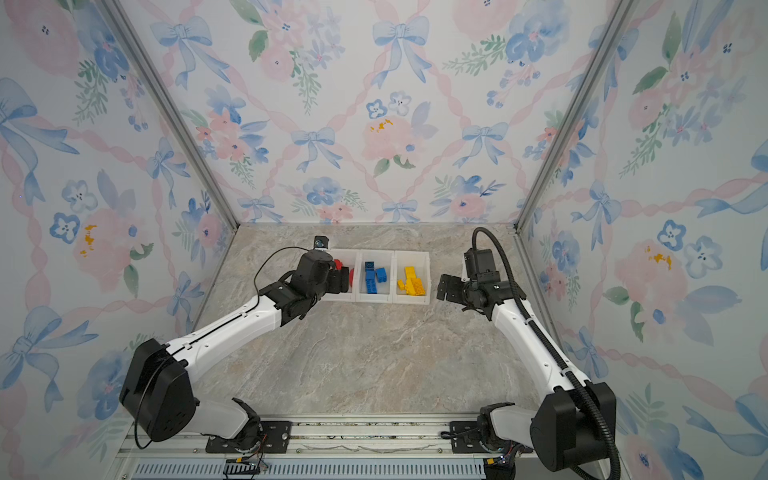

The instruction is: Sort the legos into containers by color

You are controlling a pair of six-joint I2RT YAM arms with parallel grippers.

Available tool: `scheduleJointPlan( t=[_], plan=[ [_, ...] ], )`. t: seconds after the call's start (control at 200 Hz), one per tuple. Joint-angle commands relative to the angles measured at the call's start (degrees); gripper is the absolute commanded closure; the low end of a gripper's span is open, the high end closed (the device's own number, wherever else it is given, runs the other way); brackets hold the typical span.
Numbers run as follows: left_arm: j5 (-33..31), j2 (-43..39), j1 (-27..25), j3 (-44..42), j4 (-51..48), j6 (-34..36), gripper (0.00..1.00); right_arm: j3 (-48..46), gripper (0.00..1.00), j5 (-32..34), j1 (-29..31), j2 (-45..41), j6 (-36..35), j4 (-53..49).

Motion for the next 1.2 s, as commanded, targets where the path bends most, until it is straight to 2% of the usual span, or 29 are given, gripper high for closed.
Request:
scheduleJointPlan(
  t=[0.0,0.24,0.545,0.72,0.88,1.105,1.195],
  plan=[
    [-0.08,-4.35,4.32,-7.58,9.09,4.44,0.05,-1.55,0.03,3.19,-1.39,1.0,-3.22,6.1],
    [0.36,-9.45,15.67,-22.55,24.01,8.17,0.03,-8.39,0.03,7.55,-6.53,3.22,-9.11,19.48],
    [1.14,-6.03,23.46,-30.0,40.2,9.96,0.04,-18.01,0.03,10.78,-8.7,6.55,-17.63,42.41],
    [0.51,-3.48,24.09,-35.34,53.04,13.41,0.05,-22.39,0.03,8.99,-9.67,8.38,-19.51,52.99],
    [-0.39,-1.58,24.07,-39.42,62.56,14.76,0.06,-26.87,0.03,6.29,-10.33,9.79,-18.33,61.94],
    [-3.36,4.37,24.51,-45.03,77.65,14.31,0.06,-37.3,0.03,5.01,-10.45,12.16,-18.56,81.89],
    [-2.0,6.31,24.51,-44.66,79.09,14.95,0.06,-39.82,0.03,4.77,-10.35,14.67,-18.56,89.0]
  ],
)
